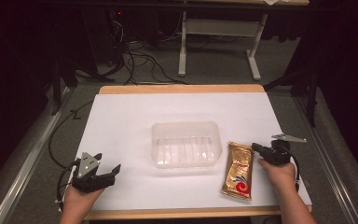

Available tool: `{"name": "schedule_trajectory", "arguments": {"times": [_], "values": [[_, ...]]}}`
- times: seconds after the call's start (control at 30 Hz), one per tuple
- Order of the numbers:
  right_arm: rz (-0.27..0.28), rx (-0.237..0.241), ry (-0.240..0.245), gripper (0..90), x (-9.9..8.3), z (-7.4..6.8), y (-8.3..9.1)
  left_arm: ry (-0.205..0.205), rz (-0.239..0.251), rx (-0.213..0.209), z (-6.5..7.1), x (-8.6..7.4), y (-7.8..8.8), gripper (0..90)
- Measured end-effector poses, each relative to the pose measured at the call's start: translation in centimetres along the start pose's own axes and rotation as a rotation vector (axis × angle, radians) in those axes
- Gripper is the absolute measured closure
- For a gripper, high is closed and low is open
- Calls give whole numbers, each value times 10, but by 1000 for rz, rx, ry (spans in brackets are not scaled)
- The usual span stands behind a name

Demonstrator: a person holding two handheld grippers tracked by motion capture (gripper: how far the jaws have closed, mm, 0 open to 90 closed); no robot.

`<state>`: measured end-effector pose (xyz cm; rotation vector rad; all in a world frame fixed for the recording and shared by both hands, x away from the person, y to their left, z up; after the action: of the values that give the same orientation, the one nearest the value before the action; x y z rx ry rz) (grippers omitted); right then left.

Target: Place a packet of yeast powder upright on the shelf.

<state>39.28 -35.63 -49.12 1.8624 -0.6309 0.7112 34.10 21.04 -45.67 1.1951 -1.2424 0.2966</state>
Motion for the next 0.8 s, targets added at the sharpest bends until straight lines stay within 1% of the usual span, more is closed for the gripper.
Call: {"name": "schedule_trajectory", "arguments": {"times": [0.03,0.07,0.13,0.2,0.23,0.3,0.37,0.43,0.53,0.6,0.67,0.73,0.8], "values": [[12,-12,-1,900,0,3,2,-2,2,-2,0,1,0,218],[18,-25,-12,900,0,6,4,-2,6,-1,0,1,-1,218],[21,-32,-30,900,-2,11,8,0,13,-5,1,3,-2,218],[23,-35,-33,900,-3,14,10,1,17,-7,1,4,-2,218],[31,-38,-39,900,-6,19,16,0,27,-9,1,8,-5,218],[33,-38,-44,900,-8,20,18,-1,31,-11,2,10,-7,218],[38,-46,-45,900,-14,24,28,-6,50,-15,4,16,-11,218],[37,-51,-40,900,-18,26,33,-8,63,-21,6,21,-15,218],[35,-50,-51,900,-26,29,44,-10,79,-29,9,27,-22,218],[36,-49,-48,900,-31,31,51,-18,93,-22,10,32,-25,218],[34,-50,-63,900,-36,31,57,-14,111,-21,11,37,-28,218],[35,-49,-59,900,-41,33,62,-12,119,-24,12,40,-31,218],[33,-49,-68,900,-44,33,65,-4,123,-36,12,41,-34,218]]}}
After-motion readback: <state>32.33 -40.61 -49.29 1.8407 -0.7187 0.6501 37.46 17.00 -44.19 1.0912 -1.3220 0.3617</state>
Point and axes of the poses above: each handheld gripper's, and its own axes: y roughly backward along the jaws, x roughly out of its top, z roughly to its right, the point moved 4 cm from there along -y, roughly forward along the jaws, and after that the axes turned 5 degrees about -y, right-handed, at the moved point
